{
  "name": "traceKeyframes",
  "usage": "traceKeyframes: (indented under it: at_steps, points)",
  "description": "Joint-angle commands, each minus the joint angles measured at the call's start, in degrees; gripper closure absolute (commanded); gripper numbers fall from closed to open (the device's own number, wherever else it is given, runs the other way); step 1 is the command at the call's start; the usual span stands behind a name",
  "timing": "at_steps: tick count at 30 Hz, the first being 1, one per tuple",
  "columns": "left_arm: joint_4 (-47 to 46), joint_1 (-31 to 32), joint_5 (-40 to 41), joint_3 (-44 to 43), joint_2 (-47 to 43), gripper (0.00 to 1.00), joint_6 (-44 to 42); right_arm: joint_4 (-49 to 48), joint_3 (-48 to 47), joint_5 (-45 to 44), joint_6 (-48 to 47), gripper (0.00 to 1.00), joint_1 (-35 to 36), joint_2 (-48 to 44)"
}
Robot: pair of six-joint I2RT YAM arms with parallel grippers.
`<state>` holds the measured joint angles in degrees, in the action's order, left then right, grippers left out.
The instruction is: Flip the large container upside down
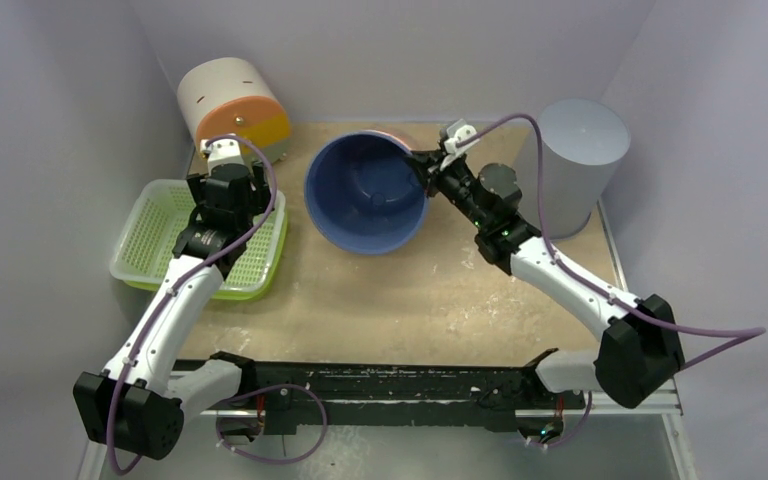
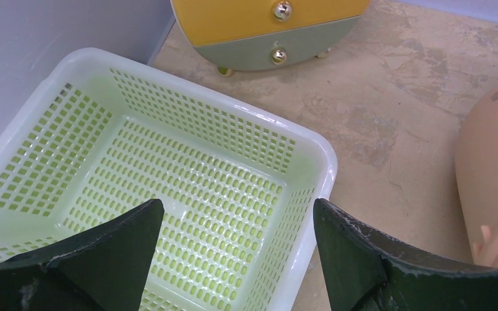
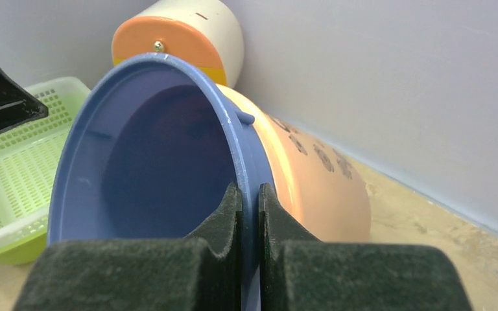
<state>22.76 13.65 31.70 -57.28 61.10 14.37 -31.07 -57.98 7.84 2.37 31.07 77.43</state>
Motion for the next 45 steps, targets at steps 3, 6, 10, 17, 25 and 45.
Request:
traceKeyframes:
  at_steps: [3,6,10,17,25,45]
  points:
    - [-2.65,0.28,-0.31,-0.31,0.13,0.17,0.12,1.98,15.25,-10.78,8.08,1.00,-0.12,2.04]
    - [-2.64,0.31,-0.16,-0.12,0.33,0.17,0.05,-0.64,18.96,-11.63,9.92,1.00,-0.12,2.77]
    - [-2.72,0.32,-0.14,0.01,0.46,0.18,0.03,-3.42,21.22,-11.63,10.90,1.00,0.26,4.57]
    - [-2.72,0.32,-0.04,-0.03,0.98,0.17,-0.14,-5.71,22.03,-12.40,11.85,1.00,1.06,6.73]
    - [-3.43,0.32,-3.71,-0.78,0.86,0.17,-0.48,0.55,20.86,-15.33,12.44,0.79,1.76,1.43]
    - [-28.77,6.77,-32.85,-7.52,15.34,0.17,2.24,8.28,15.98,-14.83,25.70,0.19,12.64,-12.05]
